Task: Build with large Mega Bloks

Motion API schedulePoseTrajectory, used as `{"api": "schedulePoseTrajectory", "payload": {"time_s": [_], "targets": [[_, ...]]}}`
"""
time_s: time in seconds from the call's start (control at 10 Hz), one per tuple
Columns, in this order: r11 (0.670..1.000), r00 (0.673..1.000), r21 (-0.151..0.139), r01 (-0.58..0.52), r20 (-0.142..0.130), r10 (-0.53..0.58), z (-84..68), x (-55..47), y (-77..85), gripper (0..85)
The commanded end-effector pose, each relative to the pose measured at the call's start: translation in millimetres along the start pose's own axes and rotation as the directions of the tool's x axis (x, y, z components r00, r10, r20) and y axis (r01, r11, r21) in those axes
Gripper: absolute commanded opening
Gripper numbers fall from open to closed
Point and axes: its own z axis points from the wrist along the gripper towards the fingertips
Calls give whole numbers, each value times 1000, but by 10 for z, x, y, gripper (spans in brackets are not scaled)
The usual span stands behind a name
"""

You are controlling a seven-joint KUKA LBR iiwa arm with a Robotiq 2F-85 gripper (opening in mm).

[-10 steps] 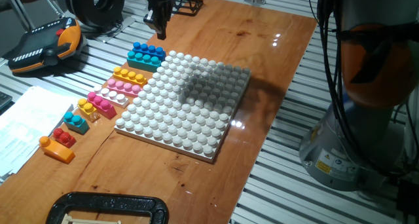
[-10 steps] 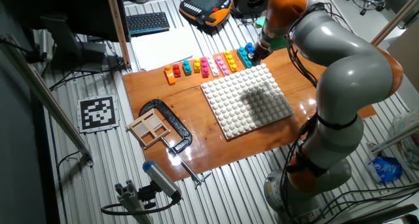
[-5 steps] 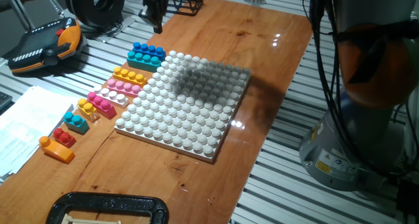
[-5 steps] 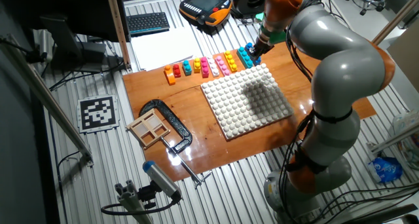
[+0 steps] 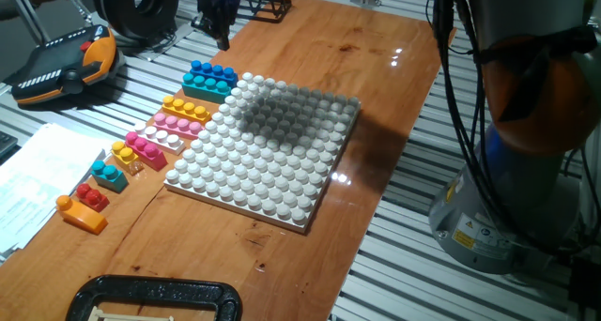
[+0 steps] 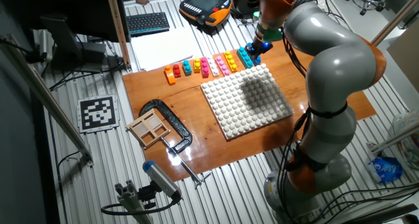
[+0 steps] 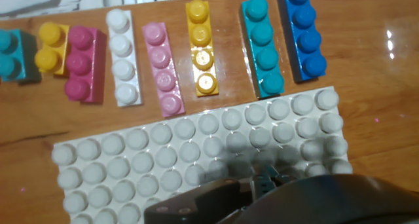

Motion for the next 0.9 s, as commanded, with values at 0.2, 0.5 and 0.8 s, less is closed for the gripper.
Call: {"api": "schedulePoseTrajectory", "payload": {"time_s": [0.2, 0.5, 0.8], "targets": [[1000, 1000, -15, -23, 2, 23, -9, 40, 81, 0], [1000, 1000, 10, -5, 27, 5, 1, 83, 141, 0], [999, 999, 31, -23, 44, 22, 1, 83, 141, 0]]}}
